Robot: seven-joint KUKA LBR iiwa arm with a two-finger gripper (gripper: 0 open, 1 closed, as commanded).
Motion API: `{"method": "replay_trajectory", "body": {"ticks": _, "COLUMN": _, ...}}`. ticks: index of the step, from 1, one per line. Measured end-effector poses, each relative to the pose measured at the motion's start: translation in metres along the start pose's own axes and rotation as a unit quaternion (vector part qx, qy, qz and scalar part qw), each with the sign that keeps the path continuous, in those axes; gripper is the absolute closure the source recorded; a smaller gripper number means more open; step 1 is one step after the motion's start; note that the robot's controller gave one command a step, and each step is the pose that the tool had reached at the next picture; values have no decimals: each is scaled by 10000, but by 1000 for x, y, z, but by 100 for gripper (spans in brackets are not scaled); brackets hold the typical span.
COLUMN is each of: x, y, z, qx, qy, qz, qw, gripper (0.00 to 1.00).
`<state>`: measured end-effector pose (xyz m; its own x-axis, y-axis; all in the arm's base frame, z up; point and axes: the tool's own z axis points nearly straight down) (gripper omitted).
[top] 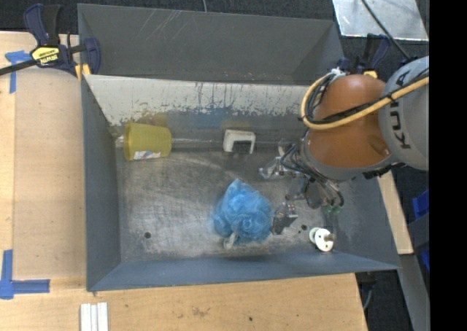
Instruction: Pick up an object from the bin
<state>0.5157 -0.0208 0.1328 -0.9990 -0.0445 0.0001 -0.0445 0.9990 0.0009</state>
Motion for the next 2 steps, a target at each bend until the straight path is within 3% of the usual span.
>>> {"method": "replay_trajectory", "body": {"ticks": 1, "x": 1, "y": 21, "z": 22, "qx": 10, "qy": -35, "qz": 379, "qw": 9993, "gripper": 0}}
{"method": "replay_trajectory", "body": {"ticks": 2, "x": 5, "y": 36, "z": 45, "qx": 1, "qy": -4, "qz": -187, "qw": 9998, "gripper": 0}}
